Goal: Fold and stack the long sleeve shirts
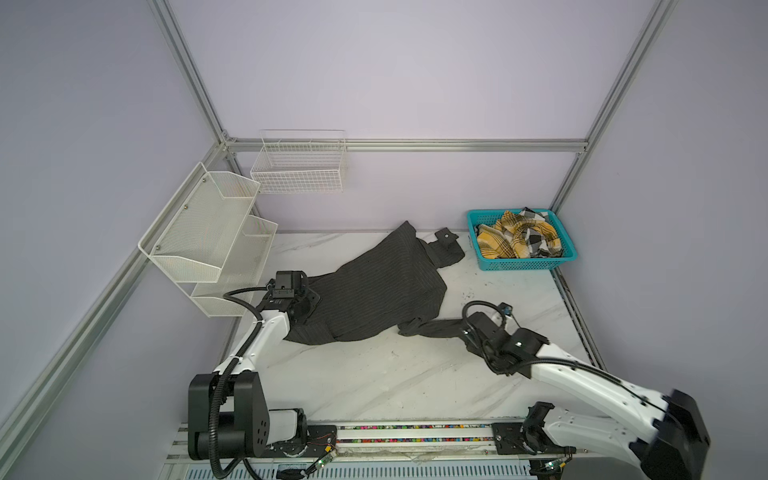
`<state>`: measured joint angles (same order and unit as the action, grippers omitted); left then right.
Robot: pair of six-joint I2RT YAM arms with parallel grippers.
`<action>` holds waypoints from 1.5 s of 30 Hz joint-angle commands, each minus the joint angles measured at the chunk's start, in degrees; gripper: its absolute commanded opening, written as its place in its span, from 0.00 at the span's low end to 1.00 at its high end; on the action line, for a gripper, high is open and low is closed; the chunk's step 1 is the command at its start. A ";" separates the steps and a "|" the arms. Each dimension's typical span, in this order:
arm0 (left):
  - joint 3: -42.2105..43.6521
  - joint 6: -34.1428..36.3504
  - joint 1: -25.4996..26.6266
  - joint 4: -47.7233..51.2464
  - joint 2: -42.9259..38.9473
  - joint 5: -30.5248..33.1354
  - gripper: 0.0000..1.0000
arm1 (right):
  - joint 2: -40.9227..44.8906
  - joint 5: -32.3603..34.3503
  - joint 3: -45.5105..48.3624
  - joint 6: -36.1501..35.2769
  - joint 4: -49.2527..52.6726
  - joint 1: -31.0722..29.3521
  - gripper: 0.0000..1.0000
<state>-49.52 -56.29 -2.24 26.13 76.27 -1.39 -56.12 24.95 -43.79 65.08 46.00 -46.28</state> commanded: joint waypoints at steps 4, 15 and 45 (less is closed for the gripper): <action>-2.76 1.48 -0.18 -1.29 -0.02 0.18 0.65 | -2.97 4.81 -7.54 7.42 15.43 0.24 0.29; -4.40 3.95 -2.21 1.27 6.68 3.07 0.76 | -40.81 -13.92 -35.80 -33.94 -14.14 6.48 0.61; -9.89 8.02 4.18 -5.65 25.90 -6.34 0.58 | -40.14 -22.98 -16.45 -28.34 -14.52 20.11 0.47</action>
<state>-55.68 -50.70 1.65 21.39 97.84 -5.78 -95.26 1.10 -56.34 37.89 28.69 -25.82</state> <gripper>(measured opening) 0.579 0.469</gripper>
